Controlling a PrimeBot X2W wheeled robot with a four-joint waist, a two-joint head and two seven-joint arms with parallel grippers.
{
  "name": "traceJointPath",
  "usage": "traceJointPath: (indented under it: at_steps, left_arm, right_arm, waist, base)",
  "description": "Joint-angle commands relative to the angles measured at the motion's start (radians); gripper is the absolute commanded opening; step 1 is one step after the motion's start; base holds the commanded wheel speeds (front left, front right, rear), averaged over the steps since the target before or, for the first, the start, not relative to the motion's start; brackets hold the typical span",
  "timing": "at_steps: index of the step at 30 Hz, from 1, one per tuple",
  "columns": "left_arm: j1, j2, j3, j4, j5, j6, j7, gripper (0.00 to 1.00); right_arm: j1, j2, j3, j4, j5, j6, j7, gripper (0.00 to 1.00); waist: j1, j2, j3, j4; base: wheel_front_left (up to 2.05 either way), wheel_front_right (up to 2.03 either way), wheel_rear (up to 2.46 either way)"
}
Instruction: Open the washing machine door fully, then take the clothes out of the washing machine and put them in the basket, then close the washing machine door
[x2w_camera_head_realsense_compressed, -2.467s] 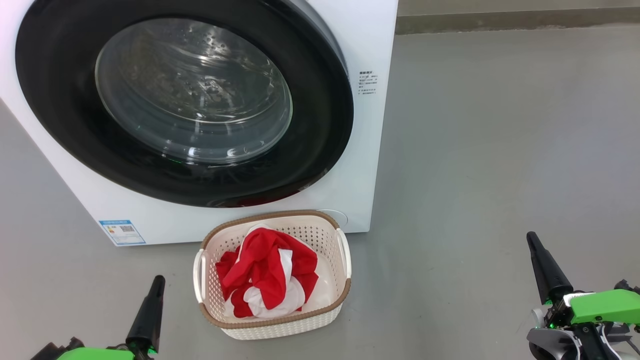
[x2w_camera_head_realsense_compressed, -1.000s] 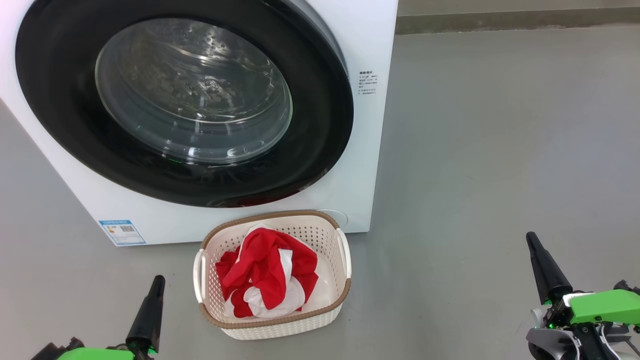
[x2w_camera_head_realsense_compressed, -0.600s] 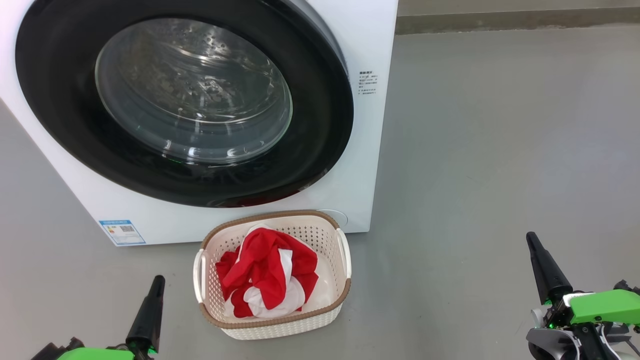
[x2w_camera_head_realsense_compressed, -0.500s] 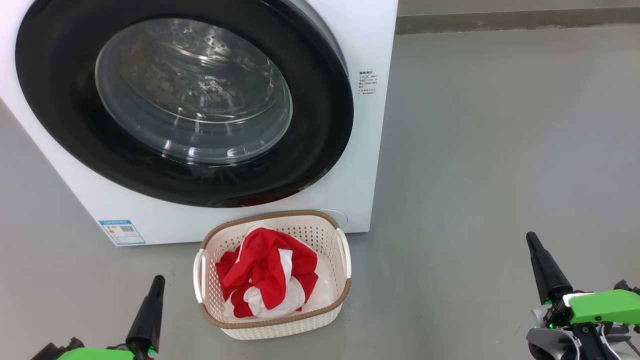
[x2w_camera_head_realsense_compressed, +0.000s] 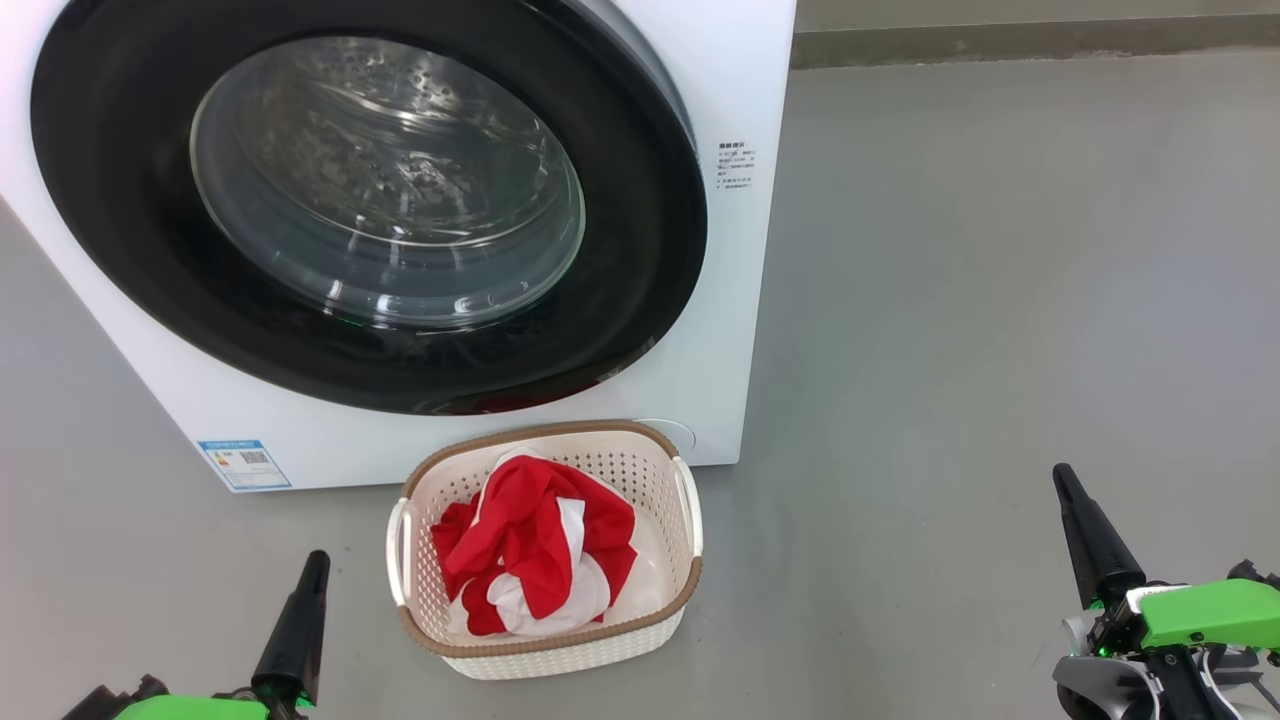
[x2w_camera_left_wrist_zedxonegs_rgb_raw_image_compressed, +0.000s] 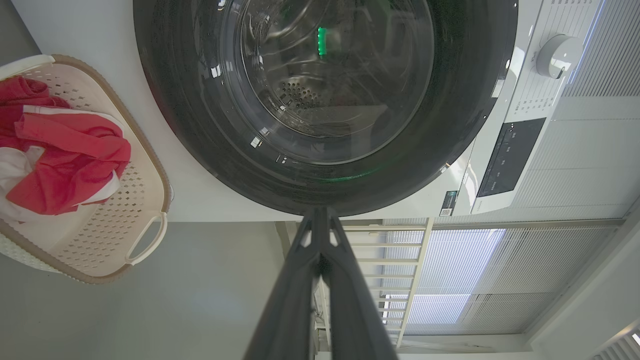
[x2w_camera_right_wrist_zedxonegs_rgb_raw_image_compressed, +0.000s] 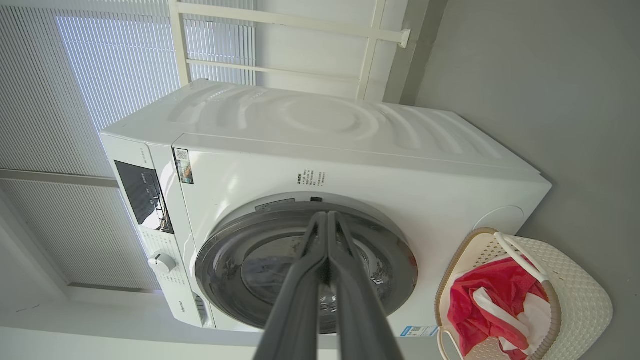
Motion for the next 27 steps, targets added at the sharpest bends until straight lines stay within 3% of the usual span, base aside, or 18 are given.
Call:
traceJointPath:
  at_steps: [1, 27]
  left_arm:
    - [-0.042, 0.01, 0.037, -0.02, 0.012, -0.007, 0.008, 0.0]
    - [-0.042, 0.009, 0.037, -0.02, 0.012, -0.007, 0.008, 0.0]
  right_arm:
    - [-0.042, -0.008, 0.016, -0.025, -0.01, 0.0, 0.006, 0.0]
    - [-0.042, -0.008, 0.015, -0.025, -0.01, 0.0, 0.007, 0.0]
  waist:
    - [0.0, -0.0001, 0.0, 0.0]
    - [0.0, -0.0001, 0.0, 0.0]
  base:
    - [0.0, 0.0, 0.0]
    - [0.0, 0.0, 0.0]
